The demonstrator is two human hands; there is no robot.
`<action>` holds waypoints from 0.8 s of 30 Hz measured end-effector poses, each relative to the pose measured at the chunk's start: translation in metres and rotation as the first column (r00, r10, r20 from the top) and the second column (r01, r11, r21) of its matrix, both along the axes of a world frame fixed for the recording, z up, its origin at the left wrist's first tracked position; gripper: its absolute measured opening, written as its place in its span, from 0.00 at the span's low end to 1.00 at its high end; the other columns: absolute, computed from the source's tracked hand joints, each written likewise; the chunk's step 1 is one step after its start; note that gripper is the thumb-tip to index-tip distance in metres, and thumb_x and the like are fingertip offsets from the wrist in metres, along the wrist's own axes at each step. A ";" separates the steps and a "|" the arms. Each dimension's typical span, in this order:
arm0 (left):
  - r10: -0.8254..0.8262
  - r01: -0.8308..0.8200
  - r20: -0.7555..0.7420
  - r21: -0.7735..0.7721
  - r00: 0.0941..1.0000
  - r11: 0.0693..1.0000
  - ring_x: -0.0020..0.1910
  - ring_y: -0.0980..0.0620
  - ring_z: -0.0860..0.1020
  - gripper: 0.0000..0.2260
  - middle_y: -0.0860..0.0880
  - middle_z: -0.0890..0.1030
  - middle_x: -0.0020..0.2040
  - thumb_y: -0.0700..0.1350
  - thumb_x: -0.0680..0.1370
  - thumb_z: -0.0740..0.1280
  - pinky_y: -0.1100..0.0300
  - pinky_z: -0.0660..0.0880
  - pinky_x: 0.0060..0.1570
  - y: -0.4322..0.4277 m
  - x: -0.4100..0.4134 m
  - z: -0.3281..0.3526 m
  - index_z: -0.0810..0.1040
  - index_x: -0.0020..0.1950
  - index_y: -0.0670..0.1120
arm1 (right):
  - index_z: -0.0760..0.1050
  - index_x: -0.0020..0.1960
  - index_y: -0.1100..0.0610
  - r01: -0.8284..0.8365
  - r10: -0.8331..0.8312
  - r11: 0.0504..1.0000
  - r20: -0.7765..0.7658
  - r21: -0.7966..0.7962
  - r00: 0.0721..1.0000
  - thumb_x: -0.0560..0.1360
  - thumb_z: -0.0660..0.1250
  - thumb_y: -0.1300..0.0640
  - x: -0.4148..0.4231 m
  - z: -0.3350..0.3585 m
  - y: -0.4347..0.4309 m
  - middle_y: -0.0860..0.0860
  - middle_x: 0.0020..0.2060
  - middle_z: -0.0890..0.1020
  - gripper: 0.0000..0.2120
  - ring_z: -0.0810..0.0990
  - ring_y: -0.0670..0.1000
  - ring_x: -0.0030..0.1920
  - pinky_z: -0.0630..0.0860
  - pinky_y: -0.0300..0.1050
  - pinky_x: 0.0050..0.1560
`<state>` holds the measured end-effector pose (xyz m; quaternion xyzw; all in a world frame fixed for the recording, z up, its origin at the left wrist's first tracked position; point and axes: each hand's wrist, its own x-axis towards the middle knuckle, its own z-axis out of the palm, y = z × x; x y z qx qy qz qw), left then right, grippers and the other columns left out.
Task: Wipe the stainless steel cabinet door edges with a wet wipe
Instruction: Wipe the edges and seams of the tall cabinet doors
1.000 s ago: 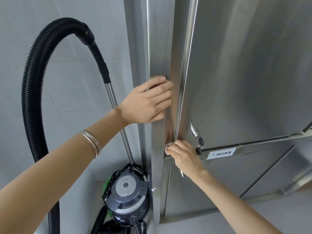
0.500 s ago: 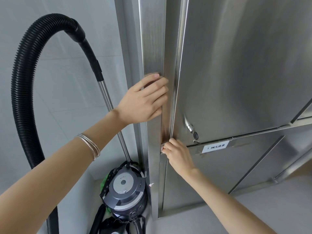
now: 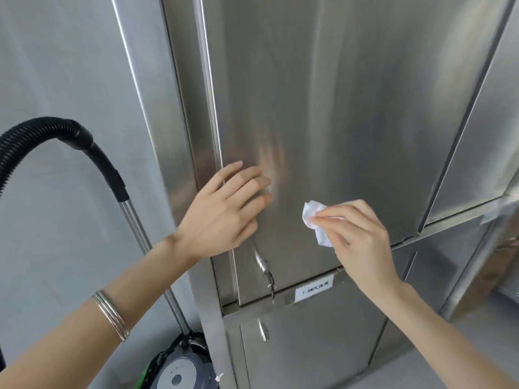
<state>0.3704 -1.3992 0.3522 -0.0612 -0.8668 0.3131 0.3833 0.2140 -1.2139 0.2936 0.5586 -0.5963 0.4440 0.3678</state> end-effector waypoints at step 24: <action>0.147 -0.146 -0.039 0.045 0.988 0.988 0.70 0.43 0.71 0.20 0.45 0.77 0.65 0.42 0.75 0.57 0.44 0.62 0.72 0.199 -0.296 0.078 0.78 0.65 0.42 | 0.83 0.45 0.58 0.190 -0.190 0.974 0.014 -0.121 0.982 0.71 0.68 0.71 -0.304 0.120 0.204 0.50 0.43 0.82 0.11 0.78 0.54 0.46 0.73 0.44 0.46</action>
